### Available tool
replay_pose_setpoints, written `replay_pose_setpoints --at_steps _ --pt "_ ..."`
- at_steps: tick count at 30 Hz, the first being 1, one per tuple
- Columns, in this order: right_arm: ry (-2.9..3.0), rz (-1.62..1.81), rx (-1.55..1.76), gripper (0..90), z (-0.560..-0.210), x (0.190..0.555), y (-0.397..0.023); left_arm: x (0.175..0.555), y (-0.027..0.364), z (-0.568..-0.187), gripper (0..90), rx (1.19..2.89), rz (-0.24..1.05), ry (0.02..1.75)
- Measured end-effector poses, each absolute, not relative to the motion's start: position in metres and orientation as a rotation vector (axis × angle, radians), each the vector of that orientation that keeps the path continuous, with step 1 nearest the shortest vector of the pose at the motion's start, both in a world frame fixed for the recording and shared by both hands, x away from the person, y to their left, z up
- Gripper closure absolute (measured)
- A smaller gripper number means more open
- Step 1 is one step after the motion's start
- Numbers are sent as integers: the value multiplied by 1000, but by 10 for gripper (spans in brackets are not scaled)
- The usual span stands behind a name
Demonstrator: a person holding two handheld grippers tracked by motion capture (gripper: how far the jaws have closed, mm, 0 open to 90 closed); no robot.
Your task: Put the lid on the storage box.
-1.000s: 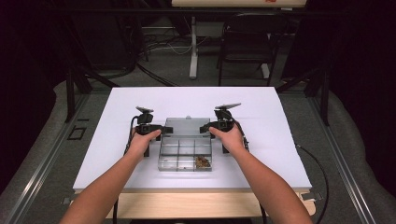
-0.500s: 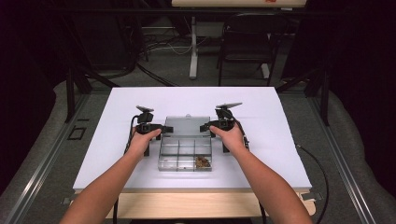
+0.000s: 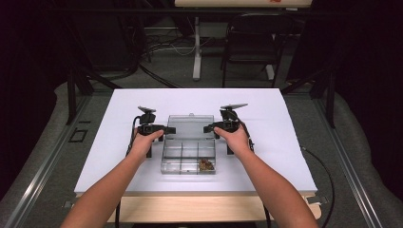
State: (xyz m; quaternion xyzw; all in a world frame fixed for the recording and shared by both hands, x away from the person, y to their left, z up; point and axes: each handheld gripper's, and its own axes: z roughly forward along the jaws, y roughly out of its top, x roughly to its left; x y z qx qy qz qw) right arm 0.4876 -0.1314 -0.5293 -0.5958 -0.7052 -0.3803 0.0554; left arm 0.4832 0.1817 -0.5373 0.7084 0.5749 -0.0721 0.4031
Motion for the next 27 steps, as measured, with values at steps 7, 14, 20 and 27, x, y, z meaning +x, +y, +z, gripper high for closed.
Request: replay_pose_setpoints --at_steps 7,14,20,27 --pt "-2145 -1176 -1804 444 -527 486 -131 483 182 -535 514 1777 -175 1447" --pt "-2152 -1207 -1806 447 -524 485 -131 481 183 -532 522 1766 -172 1441" --pt "-2168 -1221 -1798 447 -521 483 -131 480 184 -529 530 1766 -160 1430" --pt "-2173 -1256 -1787 452 -517 481 -132 478 185 -525 549 1768 -132 1408"
